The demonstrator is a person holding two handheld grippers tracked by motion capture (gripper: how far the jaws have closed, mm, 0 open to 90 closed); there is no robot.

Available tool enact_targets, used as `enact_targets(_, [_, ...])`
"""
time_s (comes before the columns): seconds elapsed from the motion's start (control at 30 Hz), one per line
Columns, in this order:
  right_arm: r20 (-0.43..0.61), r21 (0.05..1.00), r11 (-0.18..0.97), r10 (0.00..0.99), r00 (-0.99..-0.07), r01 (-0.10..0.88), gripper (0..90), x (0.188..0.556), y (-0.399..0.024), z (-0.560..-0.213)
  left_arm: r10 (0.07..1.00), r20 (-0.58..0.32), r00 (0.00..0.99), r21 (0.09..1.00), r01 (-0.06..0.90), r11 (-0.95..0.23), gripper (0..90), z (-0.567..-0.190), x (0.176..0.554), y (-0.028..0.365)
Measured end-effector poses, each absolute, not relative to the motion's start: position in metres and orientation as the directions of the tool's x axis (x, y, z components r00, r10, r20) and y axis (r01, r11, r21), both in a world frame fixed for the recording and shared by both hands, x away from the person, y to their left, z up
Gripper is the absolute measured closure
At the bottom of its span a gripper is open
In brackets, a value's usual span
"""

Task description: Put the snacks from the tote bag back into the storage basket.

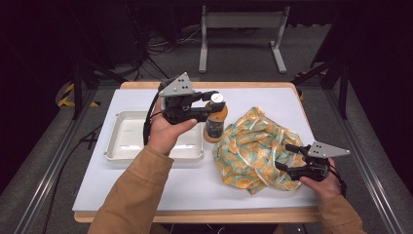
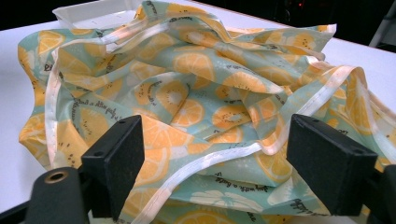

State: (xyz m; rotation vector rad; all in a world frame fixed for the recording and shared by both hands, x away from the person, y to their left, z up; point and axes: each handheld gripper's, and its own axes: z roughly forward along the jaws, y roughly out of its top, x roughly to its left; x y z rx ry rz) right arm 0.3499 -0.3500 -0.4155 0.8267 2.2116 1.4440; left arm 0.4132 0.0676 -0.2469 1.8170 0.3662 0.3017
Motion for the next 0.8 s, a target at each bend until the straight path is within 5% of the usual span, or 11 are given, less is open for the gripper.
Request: enact_targets(0.8, [0.012,0.913,0.301,0.652,-0.758,0.274,19.6,0.350,-0.349,-0.416,0.398,0.026,0.917,0.967,0.078,-0.243,58.3,-0.260,0.423,0.119])
